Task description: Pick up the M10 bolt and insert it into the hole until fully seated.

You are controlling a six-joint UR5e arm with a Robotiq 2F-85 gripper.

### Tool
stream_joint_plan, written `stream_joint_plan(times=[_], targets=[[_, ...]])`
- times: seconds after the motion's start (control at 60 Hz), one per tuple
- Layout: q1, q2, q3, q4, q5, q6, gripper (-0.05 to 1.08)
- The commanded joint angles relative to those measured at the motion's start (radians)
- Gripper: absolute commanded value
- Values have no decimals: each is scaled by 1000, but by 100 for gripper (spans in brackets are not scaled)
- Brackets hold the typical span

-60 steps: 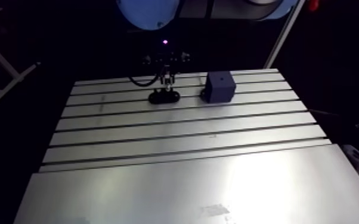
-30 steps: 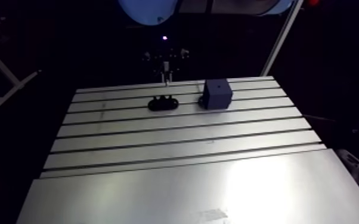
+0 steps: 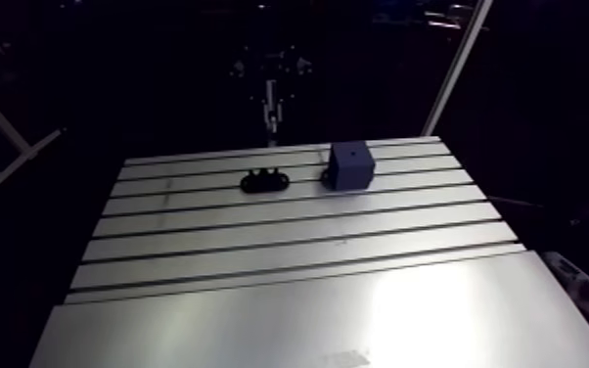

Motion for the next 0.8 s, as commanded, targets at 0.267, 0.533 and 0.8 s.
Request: stream_joint_plan(times=[0.267,0.533,0.8], targets=[[-120,47,-198,240,0,-1,108],[-156,132,-330,400,-10,-1,108],[-155,152,-368,450,-22,-1,108]])
